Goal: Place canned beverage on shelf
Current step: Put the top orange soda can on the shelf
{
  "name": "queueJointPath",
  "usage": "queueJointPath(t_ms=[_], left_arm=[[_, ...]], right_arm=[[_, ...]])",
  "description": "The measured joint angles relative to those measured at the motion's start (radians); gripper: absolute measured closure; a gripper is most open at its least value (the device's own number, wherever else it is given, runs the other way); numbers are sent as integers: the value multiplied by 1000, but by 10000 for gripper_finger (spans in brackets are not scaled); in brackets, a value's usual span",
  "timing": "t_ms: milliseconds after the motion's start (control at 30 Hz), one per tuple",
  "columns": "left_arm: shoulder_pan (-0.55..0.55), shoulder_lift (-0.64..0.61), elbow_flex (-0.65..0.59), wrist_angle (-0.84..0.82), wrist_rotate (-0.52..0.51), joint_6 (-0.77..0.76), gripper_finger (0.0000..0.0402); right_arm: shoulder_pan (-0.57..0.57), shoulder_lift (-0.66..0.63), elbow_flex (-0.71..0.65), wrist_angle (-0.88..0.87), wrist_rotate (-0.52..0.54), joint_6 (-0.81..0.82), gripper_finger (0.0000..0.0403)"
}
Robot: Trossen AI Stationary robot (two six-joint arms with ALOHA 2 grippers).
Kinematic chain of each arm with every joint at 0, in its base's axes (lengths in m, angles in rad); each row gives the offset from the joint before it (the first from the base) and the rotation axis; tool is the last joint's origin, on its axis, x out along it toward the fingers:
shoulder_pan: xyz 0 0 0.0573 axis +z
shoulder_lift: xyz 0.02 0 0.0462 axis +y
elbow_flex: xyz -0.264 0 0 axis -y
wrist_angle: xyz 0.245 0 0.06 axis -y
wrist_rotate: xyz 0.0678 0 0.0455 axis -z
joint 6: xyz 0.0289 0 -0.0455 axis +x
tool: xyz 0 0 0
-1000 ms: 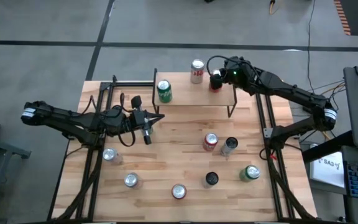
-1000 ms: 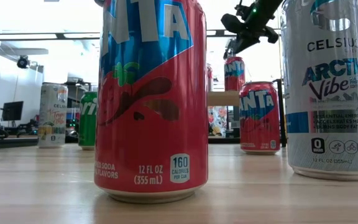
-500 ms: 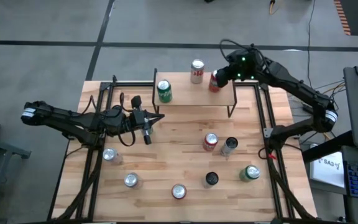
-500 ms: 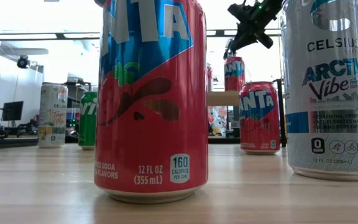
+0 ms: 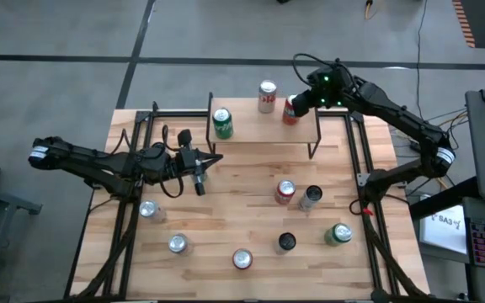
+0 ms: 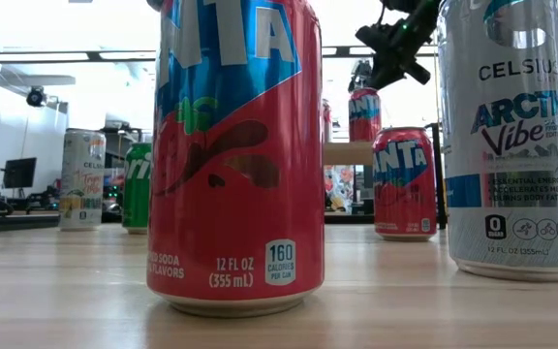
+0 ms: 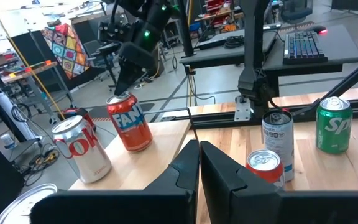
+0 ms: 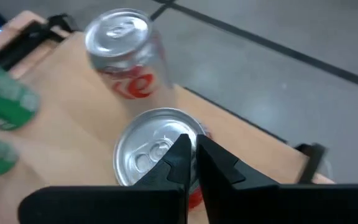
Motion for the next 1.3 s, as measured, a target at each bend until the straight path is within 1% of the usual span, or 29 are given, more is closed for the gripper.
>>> queueJointPath(t_ms=[100,200,500,900,1000,1133,1300], left_arm=[[0,0,0,0,0,0,402],[0,0,0,0,0,1,402],[0,0,0,0,0,1,402],[0,0,0,0,0,-2,402],[0,0,0,0,0,-2,402],[0,0,0,6,0,-2,402],[0,0,0,19,0,1,402]], right_arm=[[0,-1,0,-18,59,0,385],[0,-3,0,-29,87,0,385],[0,-14,-1,-34,84,-18,385],[5,-25,-1,27,84,-32,385],[32,-39,-1,77,62,-20,385],[86,-37,-1,122,-31,-17,385],[162,-2,-1,123,-22,-14,385]])
